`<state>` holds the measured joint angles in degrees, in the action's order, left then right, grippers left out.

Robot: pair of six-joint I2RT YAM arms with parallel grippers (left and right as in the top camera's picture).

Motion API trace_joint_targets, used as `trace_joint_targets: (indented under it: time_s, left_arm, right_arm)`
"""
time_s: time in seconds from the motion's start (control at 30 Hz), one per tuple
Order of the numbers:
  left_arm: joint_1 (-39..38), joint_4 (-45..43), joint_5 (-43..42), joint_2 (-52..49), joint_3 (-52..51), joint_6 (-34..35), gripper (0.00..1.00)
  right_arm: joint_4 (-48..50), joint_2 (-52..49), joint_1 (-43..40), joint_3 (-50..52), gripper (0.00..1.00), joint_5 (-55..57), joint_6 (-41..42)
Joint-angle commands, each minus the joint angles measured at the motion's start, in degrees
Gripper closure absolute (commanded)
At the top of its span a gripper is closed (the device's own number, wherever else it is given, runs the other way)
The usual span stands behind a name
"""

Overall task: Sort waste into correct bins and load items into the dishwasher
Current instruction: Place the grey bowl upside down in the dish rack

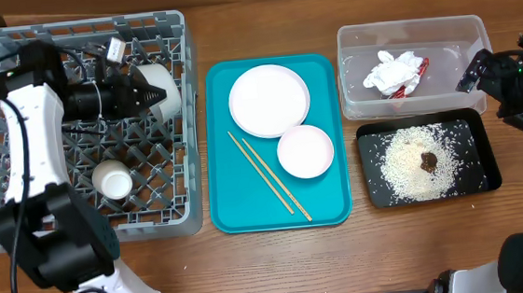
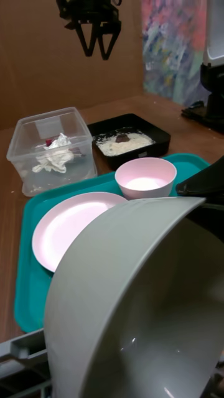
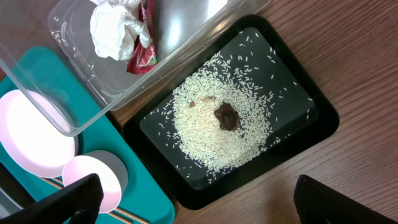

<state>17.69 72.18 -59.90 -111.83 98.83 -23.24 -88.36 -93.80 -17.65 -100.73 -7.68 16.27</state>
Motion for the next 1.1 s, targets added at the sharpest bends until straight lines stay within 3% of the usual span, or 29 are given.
trace_joint_targets:
  time_s: [0.0, 0.3, 0.6, 0.73, 0.83, 1.07]
  left_arm:
    - [1.4, 0.0, -3.0, -3.4, 0.4, -3.0, 0.96]
    - [5.8, 2.6, -2.3, -9.3, 0.3, -5.9, 0.96]
    - [10.5, 5.3, 10.0, -10.3, 0.3, -5.9, 0.94]
    - [12.0, 7.1, 12.6, -10.3, 0.3, -5.9, 0.72]
    - [12.2, 7.7, 15.4, -10.3, 0.3, -4.6, 0.47]
    - [12.4, 8.5, 15.4, -8.0, 0.5, -4.4, 0.13]
  right_arm:
    - [0.0, 0.8, -0.1, -1.6, 0.00, -0.3, 0.1]
    - [-0.6, 0.8, -0.1, -1.6, 0.00, -0.3, 0.0]
    - [-0.6, 0.8, -0.1, -1.6, 0.00, -0.3, 0.1]
    - [-0.7, 0.8, -0.1, -1.6, 0.00, -0.3, 0.1]
    - [-0.8, 0.8, -0.1, -1.6, 0.00, -0.3, 0.1]
    - [-1.0, 0.8, -0.1, -1.6, 0.00, -0.3, 0.1]
